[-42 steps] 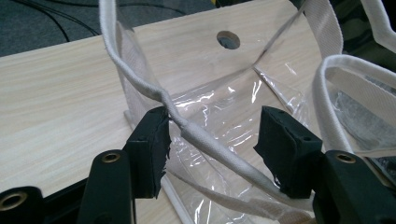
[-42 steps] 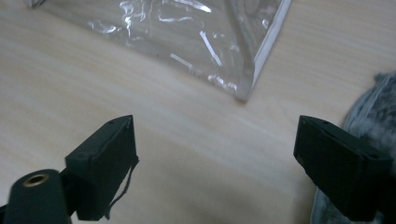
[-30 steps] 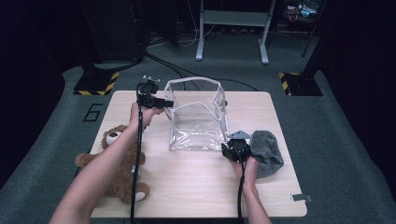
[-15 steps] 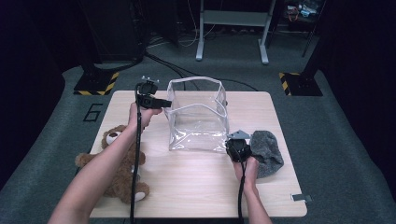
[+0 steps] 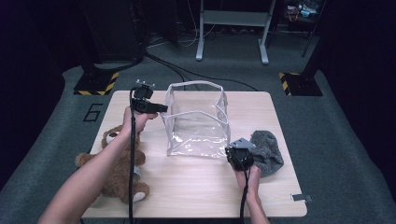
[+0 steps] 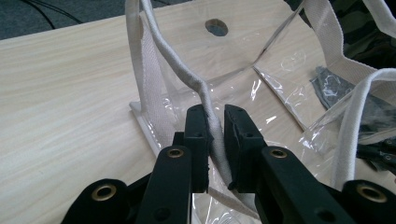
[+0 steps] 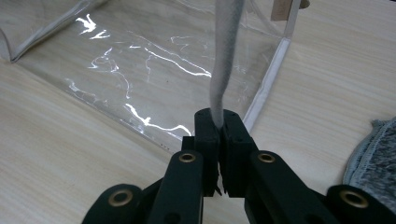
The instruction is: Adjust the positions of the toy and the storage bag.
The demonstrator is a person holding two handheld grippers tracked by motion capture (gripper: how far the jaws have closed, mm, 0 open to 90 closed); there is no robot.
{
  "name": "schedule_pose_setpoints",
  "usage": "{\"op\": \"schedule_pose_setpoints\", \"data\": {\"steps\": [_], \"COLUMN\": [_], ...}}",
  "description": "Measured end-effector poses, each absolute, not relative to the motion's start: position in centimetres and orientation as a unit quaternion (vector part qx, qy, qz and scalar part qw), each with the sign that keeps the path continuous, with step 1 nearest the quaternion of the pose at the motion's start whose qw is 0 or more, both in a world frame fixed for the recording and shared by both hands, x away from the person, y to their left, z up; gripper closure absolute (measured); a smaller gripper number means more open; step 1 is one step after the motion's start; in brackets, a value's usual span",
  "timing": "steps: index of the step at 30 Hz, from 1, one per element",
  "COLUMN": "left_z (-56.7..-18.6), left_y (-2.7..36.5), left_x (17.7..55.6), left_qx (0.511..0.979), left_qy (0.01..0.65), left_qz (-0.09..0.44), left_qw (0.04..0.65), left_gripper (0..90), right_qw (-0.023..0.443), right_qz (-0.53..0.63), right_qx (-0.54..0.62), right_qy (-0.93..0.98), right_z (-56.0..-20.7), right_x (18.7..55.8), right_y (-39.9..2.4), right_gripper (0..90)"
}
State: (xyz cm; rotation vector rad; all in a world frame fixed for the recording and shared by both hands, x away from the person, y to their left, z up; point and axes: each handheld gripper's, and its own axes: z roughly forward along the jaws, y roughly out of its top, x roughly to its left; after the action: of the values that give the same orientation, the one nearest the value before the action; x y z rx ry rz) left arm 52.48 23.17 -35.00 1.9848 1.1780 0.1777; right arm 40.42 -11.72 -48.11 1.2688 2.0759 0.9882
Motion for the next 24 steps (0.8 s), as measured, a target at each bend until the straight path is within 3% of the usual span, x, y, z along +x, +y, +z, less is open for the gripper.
{"op": "schedule_pose_setpoints", "data": {"steps": [24], "left_z": [-35.3], "left_y": [24.2], "left_x": [48.4], "left_qx": [0.782], "left_qy": [0.459], "left_qz": [0.07], "left_qw": [0.416], "left_gripper": [78.7], "right_qw": [0.254], "right_qz": [0.378], "right_qx": [0.454], "right_qy": [0.766], "right_z": [-48.7], "right_x": [37.3], "right_y": [-12.1], "right_gripper": [86.8]}}
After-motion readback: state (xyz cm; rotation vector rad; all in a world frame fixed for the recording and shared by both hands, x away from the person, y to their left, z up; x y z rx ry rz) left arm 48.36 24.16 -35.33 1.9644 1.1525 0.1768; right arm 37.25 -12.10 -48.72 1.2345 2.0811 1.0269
